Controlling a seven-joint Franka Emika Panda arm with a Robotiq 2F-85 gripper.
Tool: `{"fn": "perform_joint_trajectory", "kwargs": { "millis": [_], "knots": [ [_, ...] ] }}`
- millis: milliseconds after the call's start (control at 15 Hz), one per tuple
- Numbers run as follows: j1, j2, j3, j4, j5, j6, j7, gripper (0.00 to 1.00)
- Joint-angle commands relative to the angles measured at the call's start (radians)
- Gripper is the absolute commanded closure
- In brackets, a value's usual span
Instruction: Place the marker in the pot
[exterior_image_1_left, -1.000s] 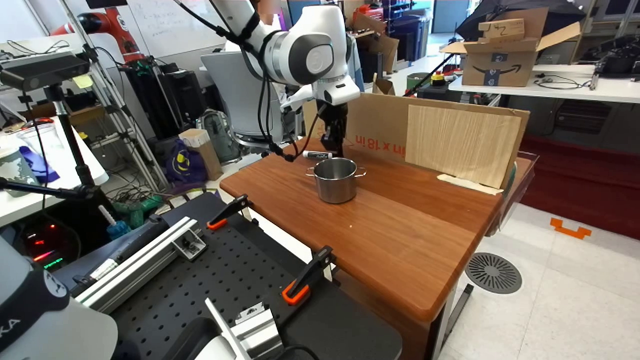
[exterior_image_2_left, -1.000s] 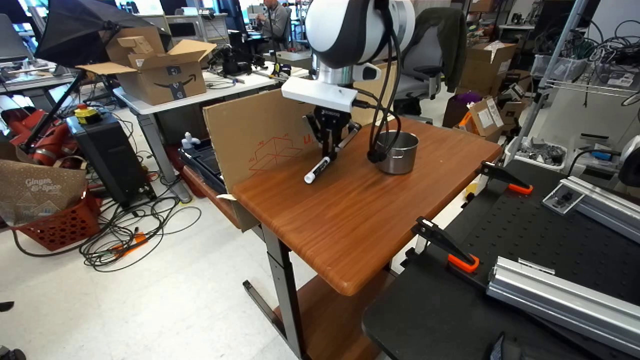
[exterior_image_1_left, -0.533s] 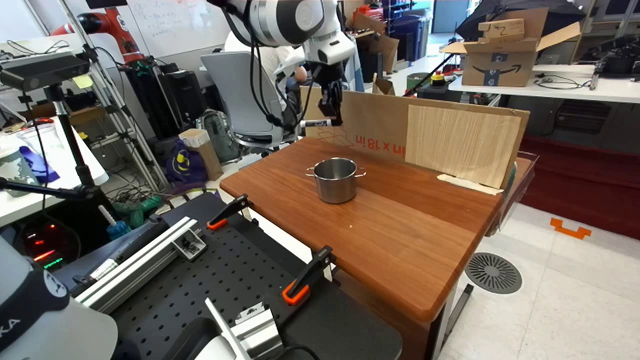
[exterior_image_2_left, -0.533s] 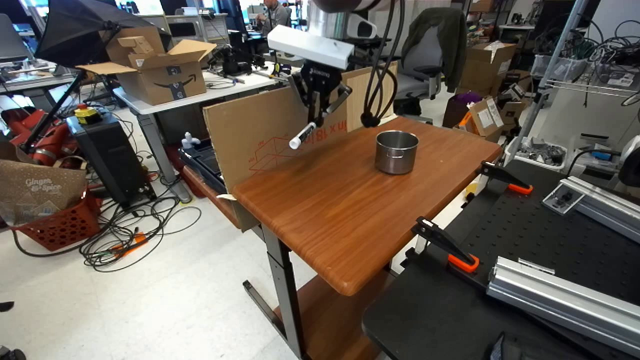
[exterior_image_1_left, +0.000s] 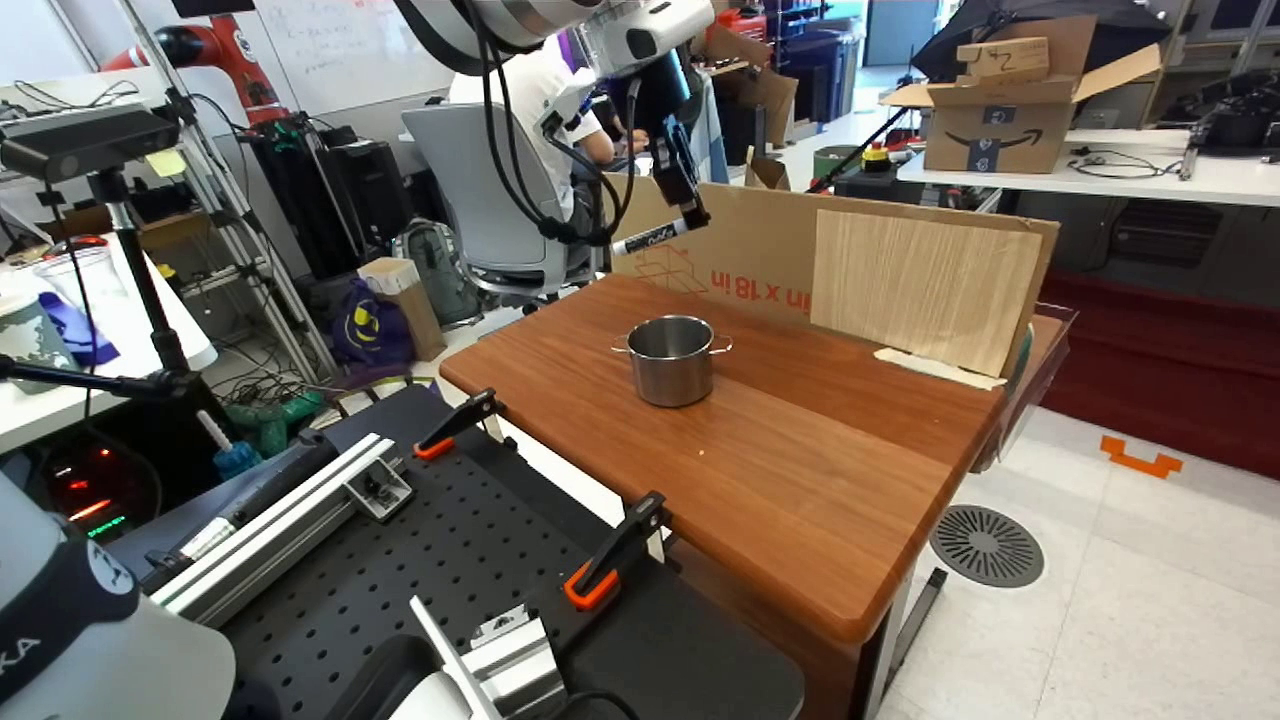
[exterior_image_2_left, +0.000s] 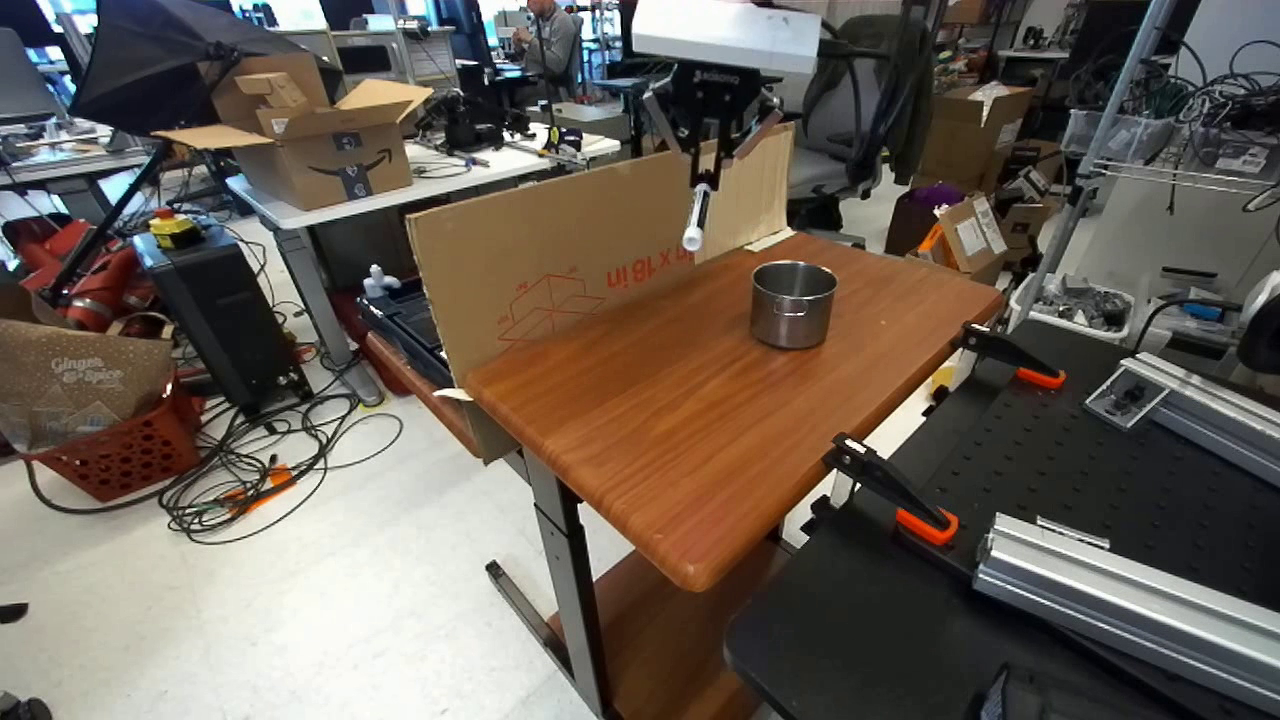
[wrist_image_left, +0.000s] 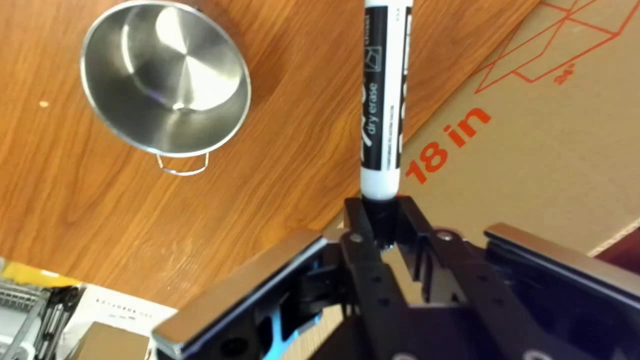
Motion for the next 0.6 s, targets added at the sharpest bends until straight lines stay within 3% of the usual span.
{"fn": "perform_joint_trajectory", "kwargs": {
  "millis": [0, 133, 200, 267, 533],
  "knots": [
    [0.021, -0.075, -0.042, -0.09, -0.263, 0.037, 0.141, 0.95],
    [0.043, -0.105, -0.076, -0.121, -0.424, 0.034, 0.236, 0.95],
    [-0.002, -0.118, -0.036, -0.129, -0.507, 0.024, 0.286, 0.95],
    [0.037, -0.127, -0.079, -0.142, -0.564, 0.025, 0.324, 0.95],
    [0.025, -0.144, -0.082, -0.175, -0.798, 0.022, 0.491, 0.95]
  ]
}}
